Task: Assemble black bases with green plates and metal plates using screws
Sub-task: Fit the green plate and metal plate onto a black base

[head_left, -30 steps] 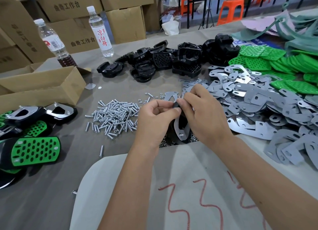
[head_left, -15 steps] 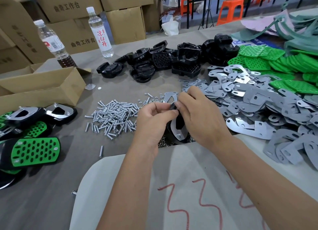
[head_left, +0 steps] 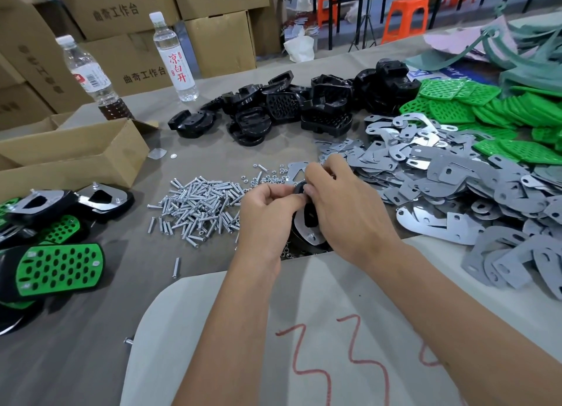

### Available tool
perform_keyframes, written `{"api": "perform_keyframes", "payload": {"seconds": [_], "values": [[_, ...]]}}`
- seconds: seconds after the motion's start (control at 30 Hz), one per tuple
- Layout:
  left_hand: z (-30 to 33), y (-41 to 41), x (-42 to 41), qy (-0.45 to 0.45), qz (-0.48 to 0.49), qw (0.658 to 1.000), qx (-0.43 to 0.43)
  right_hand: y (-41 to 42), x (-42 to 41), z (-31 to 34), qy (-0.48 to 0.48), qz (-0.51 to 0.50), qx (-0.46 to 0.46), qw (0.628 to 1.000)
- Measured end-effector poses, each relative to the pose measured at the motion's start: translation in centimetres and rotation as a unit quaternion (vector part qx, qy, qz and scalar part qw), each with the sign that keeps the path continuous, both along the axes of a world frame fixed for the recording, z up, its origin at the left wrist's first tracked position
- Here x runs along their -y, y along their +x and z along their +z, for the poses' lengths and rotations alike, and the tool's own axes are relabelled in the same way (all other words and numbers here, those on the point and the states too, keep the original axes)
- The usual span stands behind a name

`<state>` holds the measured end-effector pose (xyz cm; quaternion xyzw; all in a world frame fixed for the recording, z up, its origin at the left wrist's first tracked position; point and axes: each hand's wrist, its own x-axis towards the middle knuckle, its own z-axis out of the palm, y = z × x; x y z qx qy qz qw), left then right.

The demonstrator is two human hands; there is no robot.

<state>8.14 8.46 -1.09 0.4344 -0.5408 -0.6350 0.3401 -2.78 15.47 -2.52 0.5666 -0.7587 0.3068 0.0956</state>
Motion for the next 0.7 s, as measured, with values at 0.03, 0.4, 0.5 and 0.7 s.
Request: {"api": "perform_keyframes", "payload": {"seconds": [0.03,0.4,0.5,0.7], "values": [[0.02,-0.03,-0.07,-0.002,0.001,1.0,0.0,0.0,0.04,0.03,-0.004,-0.001,-0.003,1.0],[0.28,-0.29,-0.67,-0.059,0.002,0.998,-0.008,0.08,0.22,0.13,-0.047,-0.044,0.017,0.998],[0.34,-0.18,-0.63,-0.105,-0.012,0.994,-0.011,0.08,0.22,0.24,-0.058,-0.057,0.05,0.995],[0.68,-0.14,-0.94,-0.174,-0.019,0.984,-0.017,0.31,-0.04,0.46,-0.106,-0.087,0.086,0.987]]}}
